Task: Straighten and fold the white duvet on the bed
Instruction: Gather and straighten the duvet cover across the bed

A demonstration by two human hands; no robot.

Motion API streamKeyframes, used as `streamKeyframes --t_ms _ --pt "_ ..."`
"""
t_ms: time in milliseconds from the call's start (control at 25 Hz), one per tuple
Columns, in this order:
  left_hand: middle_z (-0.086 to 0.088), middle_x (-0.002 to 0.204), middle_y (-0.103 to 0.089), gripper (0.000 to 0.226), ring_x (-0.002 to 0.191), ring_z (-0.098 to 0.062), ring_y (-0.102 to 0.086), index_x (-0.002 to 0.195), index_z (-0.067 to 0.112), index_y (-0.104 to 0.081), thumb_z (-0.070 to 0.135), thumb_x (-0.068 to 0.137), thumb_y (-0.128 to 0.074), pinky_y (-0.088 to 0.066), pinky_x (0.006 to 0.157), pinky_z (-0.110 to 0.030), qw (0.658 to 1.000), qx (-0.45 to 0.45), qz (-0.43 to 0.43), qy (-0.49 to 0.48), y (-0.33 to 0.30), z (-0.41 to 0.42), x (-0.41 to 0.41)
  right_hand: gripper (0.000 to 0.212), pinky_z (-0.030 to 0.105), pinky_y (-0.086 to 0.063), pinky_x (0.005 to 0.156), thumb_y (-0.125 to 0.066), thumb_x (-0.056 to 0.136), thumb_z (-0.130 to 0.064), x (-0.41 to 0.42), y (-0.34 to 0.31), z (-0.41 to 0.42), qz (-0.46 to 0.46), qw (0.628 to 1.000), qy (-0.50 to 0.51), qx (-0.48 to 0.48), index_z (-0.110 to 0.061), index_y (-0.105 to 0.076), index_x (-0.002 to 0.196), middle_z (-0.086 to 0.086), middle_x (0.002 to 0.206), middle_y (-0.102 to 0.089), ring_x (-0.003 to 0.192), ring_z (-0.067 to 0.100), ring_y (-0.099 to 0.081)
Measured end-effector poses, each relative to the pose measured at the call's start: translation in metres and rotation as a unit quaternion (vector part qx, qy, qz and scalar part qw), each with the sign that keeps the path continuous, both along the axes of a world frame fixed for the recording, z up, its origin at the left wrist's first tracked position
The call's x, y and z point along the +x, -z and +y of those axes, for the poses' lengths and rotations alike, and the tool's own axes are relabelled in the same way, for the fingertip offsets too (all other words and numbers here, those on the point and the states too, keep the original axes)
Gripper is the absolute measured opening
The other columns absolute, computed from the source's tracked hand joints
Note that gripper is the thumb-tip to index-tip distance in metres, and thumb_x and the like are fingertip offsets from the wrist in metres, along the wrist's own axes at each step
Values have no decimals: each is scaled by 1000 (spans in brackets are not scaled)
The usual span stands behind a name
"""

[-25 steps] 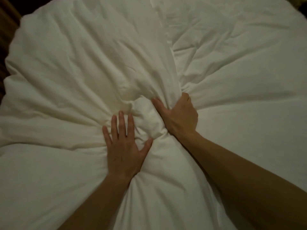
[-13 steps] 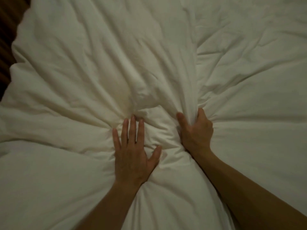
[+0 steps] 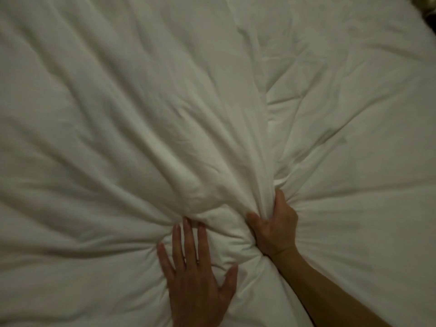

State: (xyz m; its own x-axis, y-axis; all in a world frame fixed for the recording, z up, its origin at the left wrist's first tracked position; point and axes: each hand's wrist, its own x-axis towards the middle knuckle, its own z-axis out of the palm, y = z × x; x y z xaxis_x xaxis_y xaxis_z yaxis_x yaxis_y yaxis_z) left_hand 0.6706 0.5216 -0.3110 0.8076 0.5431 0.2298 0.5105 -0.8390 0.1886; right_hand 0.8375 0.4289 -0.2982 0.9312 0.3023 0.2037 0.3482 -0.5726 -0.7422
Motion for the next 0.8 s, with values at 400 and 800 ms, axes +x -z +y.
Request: streamKeyframes --t_ms 400,800 --pt "-27 153 -32 89 143 -44 -28 146 3 -31 63 82 -44 -13 114 -68 1000 -19 6 19 9 -2 4 104 30 -38 58 -34 74 -95 -2 -4 1 -27 999 -15 -10 2 -58 104 -4 73 -52 59 31 -60" --pt "-20 155 -33 80 146 -37 -27 145 4 -42 61 89 -39 -17 115 -64 1000 -13 6 -11 -6 -5 9 94 30 -33 64 -46 73 -83 6 -1 -10 7 998 -52 33 3 -58 106 4 79 -60 71 32 -62"
